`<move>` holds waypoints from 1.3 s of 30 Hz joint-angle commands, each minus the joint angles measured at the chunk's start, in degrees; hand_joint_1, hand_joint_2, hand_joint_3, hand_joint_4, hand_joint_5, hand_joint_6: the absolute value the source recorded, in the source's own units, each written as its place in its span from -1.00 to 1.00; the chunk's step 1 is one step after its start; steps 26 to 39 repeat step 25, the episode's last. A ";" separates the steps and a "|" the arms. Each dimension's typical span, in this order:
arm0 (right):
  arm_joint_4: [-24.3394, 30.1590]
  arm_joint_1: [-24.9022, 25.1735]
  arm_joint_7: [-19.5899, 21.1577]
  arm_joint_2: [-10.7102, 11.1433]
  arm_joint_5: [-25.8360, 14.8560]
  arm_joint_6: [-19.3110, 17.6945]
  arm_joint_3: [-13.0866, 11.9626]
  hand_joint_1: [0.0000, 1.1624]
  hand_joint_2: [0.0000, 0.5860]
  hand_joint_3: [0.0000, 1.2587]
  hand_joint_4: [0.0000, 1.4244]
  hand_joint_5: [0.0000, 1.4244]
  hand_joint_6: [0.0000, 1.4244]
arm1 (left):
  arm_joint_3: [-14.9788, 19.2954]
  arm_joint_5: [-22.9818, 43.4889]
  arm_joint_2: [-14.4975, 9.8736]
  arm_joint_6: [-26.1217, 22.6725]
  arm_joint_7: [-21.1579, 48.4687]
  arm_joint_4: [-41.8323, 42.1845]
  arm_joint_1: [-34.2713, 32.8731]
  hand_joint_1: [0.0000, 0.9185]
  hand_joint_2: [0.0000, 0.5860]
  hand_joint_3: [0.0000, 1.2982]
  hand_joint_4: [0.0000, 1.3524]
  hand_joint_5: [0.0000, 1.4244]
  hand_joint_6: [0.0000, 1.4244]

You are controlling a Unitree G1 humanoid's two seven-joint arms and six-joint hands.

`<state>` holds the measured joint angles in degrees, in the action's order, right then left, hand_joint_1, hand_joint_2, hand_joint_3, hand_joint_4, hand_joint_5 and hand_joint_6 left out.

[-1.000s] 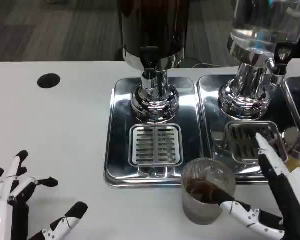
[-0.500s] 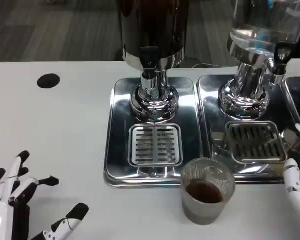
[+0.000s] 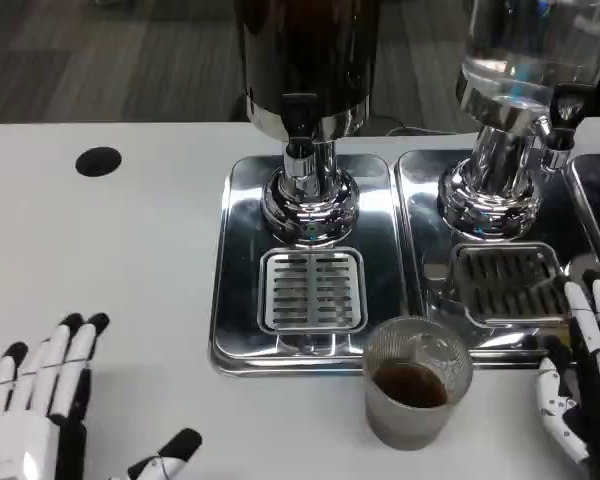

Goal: Grasp the cup under the faucet to collect the drink, then remove the cup.

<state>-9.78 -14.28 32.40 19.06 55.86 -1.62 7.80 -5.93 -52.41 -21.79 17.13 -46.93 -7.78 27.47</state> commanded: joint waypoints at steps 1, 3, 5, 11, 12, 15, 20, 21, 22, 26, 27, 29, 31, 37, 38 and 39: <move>-2.23 0.16 3.72 1.35 0.65 0.87 1.52 -1.00 0.93 -0.96 -1.00 -1.00 -1.00 | -1.75 -2.08 -0.18 -1.78 -1.96 -0.23 0.38 -1.00 -0.67 -0.98 -1.00 -0.83 -0.92; -3.17 0.22 4.51 1.72 0.32 0.76 2.27 -1.00 0.94 -0.98 -1.00 -1.00 -1.00 | -2.35 -2.58 -0.22 -2.44 -2.40 -0.15 0.36 -1.00 -0.67 -1.00 -1.00 -0.83 -0.92; -3.94 0.03 5.85 1.96 0.01 0.35 3.02 -1.00 0.95 -0.99 -1.00 -1.00 -1.00 | -2.92 -3.22 -0.26 -3.01 -2.79 0.07 0.50 -1.00 -0.67 -1.00 -1.00 -0.83 -0.92; -5.12 -0.25 8.33 2.51 -1.15 -0.65 4.43 -1.00 0.98 -1.00 -1.00 -1.00 -1.00 | -4.22 -3.95 -0.35 -4.54 -3.07 0.16 0.93 -1.00 -0.66 -1.00 -1.00 -0.84 -0.92; -5.26 -0.22 8.40 2.58 -1.49 -0.78 4.55 -1.00 0.98 -1.00 -1.00 -1.00 -1.00 | -4.31 -3.83 -0.35 -4.62 -3.16 0.06 0.97 -1.00 -0.66 -1.00 -1.00 -0.84 -0.92; -5.33 -0.26 8.99 2.85 -1.72 -1.05 5.09 -1.00 0.99 -1.00 -1.00 -1.00 -1.00 | -4.37 -3.40 -0.40 -4.60 -3.28 -0.35 0.94 -1.00 -0.66 -1.00 -1.00 -0.84 -0.92; -4.77 -0.41 9.54 3.16 -1.42 -0.71 5.56 -1.00 1.00 -0.99 -1.00 -1.00 -1.00 | -4.44 -3.00 -0.46 -4.44 -3.26 -0.87 0.58 -1.00 -0.65 -1.00 -1.00 -0.84 -0.92; -4.72 -0.41 9.56 3.22 -1.43 -0.60 5.59 -1.00 1.00 -0.99 -1.00 -1.00 -1.00 | -4.47 -2.96 -0.47 -4.43 -3.26 -0.87 0.52 -1.00 -0.65 -1.00 -1.00 -0.84 -0.92; -4.71 -0.41 9.51 3.27 -1.55 -0.57 5.57 -1.00 1.00 -0.99 -1.00 -1.00 -1.00 | -4.52 -2.89 -0.48 -4.42 -3.28 -0.88 0.45 -1.00 -0.65 -1.00 -1.00 -0.84 -0.92; -4.65 -0.53 9.56 3.38 -1.84 -0.61 5.49 -1.00 1.00 -0.99 -1.00 -1.00 -1.00 | -4.66 -2.62 -0.54 -4.38 -3.21 -1.02 0.26 -1.00 -0.64 -1.00 -1.00 -0.84 -0.92; -4.65 -0.53 9.56 3.38 -1.84 -0.61 5.49 -1.00 1.00 -0.99 -1.00 -1.00 -1.00 | -4.66 -2.62 -0.54 -4.38 -3.21 -1.02 0.26 -1.00 -0.64 -1.00 -1.00 -0.84 -0.92; -4.65 -0.53 9.56 3.38 -1.84 -0.61 5.49 -1.00 1.00 -0.99 -1.00 -1.00 -1.00 | -4.66 -2.62 -0.54 -4.38 -3.21 -1.02 0.26 -1.00 -0.64 -1.00 -1.00 -0.84 -0.92; -4.65 -0.53 9.56 3.38 -1.84 -0.61 5.49 -1.00 1.00 -0.99 -1.00 -1.00 -1.00 | -4.66 -2.62 -0.54 -4.38 -3.21 -1.02 0.26 -1.00 -0.64 -1.00 -1.00 -0.84 -0.92; -4.65 -0.53 9.56 3.38 -1.84 -0.61 5.49 -1.00 1.00 -0.99 -1.00 -1.00 -1.00 | -4.66 -2.62 -0.54 -4.38 -3.21 -1.02 0.26 -1.00 -0.64 -1.00 -1.00 -0.84 -0.92; -4.65 -0.53 9.56 3.38 -1.84 -0.61 5.49 -1.00 1.00 -0.99 -1.00 -1.00 -1.00 | -4.66 -2.62 -0.54 -4.38 -3.21 -1.02 0.26 -1.00 -0.64 -1.00 -1.00 -0.84 -0.92; -4.65 -0.53 9.56 3.38 -1.84 -0.61 5.49 -1.00 1.00 -0.99 -1.00 -1.00 -1.00 | -4.66 -2.62 -0.54 -4.38 -3.21 -1.02 0.26 -1.00 -0.64 -1.00 -1.00 -0.84 -0.92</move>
